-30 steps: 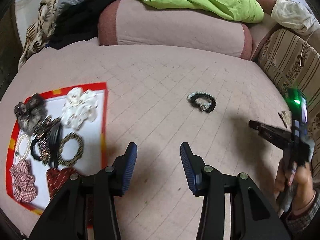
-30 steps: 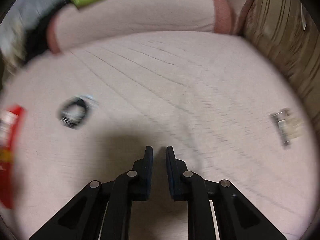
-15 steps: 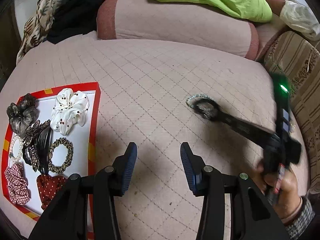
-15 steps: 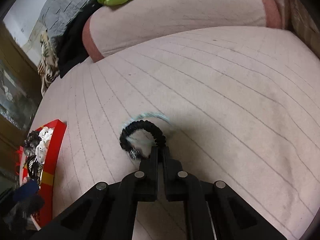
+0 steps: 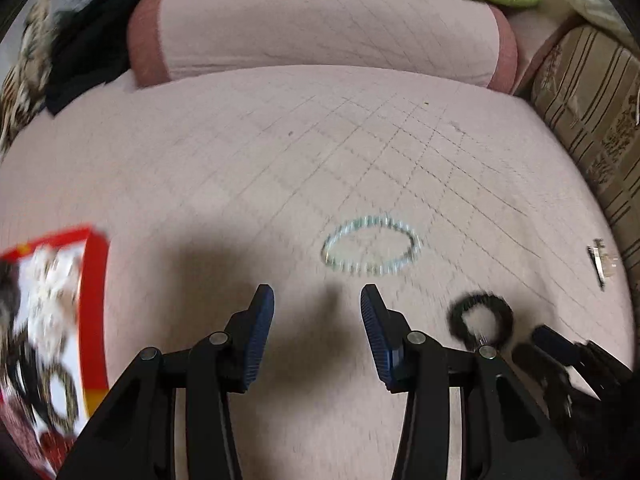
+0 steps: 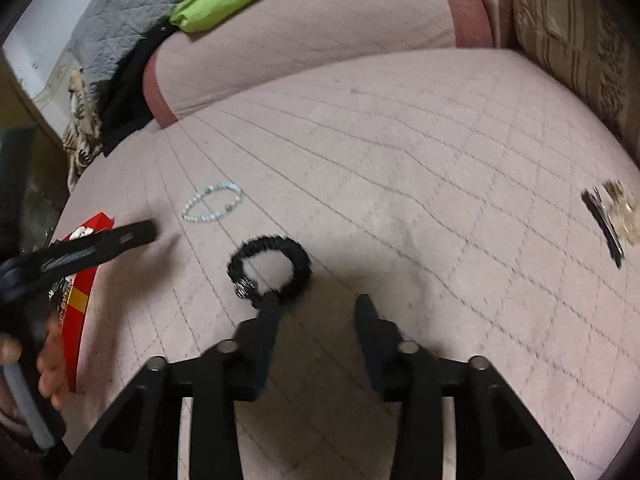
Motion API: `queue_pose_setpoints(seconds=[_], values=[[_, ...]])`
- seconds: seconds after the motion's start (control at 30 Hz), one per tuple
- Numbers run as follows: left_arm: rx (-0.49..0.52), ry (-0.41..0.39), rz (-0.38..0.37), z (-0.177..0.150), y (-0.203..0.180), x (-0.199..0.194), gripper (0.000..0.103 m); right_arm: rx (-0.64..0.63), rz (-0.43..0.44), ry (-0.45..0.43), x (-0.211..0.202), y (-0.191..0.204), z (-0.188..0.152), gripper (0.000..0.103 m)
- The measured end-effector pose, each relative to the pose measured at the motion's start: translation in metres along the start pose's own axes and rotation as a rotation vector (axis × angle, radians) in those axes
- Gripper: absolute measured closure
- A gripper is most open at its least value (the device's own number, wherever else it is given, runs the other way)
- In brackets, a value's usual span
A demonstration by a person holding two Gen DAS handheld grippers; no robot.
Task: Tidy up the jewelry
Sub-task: 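Grasp black hair tie with right tool while left tool grasps pale bead bracelet, then carry hair tie and bead bracelet to the tray and release both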
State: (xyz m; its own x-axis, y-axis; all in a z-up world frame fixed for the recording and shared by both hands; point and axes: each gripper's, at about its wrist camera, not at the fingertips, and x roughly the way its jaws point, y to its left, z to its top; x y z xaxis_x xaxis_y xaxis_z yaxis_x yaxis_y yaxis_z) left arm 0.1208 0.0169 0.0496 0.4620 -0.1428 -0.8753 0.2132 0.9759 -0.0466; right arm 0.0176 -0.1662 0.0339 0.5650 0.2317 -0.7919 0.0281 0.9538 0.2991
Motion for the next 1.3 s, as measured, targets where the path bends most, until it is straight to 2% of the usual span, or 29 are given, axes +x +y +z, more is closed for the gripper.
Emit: queue_pose_setpoints(seconds=[0.1,0.2,0.33,0.4,0.47,0.53,0.57,0.6,0.63,0.67,0.73,0.93,1.3], values=[[0.026,0.011,-0.002,0.014,-0.005,0.019,0.059,-0.016,0.039,-0.014,0.005,0.003,0.006,0.059],[0.057,0.035,-0.002,0.022,-0.009,0.04,0.059,-0.037,0.038,-0.012,0.017,0.005,0.012,0.059],[0.133,-0.007,0.02,0.027,-0.017,0.046,0.059,-0.082,0.017,-0.023,0.026,0.011,0.015,0.059],[0.132,-0.013,0.017,0.029,-0.018,0.048,0.059,-0.102,0.003,-0.027,0.03,0.015,0.015,0.059],[0.125,-0.029,0.024,0.027,-0.02,0.048,0.059,-0.114,-0.009,-0.027,0.033,0.018,0.016,0.061],[0.131,-0.039,0.03,0.022,-0.024,0.046,0.061,-0.123,-0.021,-0.027,0.034,0.021,0.016,0.071],[0.138,-0.04,0.023,0.018,-0.027,0.044,0.071,-0.125,-0.021,-0.026,0.035,0.021,0.017,0.074],[0.143,-0.039,0.016,0.016,-0.03,0.042,0.085,-0.124,-0.018,-0.024,0.035,0.021,0.018,0.085],[0.15,-0.028,-0.01,0.012,-0.033,0.039,0.093,-0.123,-0.013,-0.023,0.034,0.021,0.018,0.092],[0.15,-0.017,-0.031,0.01,-0.035,0.036,0.098,-0.122,-0.007,-0.022,0.034,0.02,0.018,0.092],[0.155,-0.008,-0.066,0.004,-0.038,0.029,0.098,-0.121,0.004,-0.028,0.032,0.021,0.018,0.093],[0.138,-0.032,-0.085,-0.016,-0.035,0.002,0.098,-0.092,0.042,-0.047,0.022,0.023,0.015,0.094],[0.106,-0.12,-0.058,-0.046,-0.012,-0.064,0.098,-0.079,0.035,-0.09,-0.002,0.038,0.002,0.094]])
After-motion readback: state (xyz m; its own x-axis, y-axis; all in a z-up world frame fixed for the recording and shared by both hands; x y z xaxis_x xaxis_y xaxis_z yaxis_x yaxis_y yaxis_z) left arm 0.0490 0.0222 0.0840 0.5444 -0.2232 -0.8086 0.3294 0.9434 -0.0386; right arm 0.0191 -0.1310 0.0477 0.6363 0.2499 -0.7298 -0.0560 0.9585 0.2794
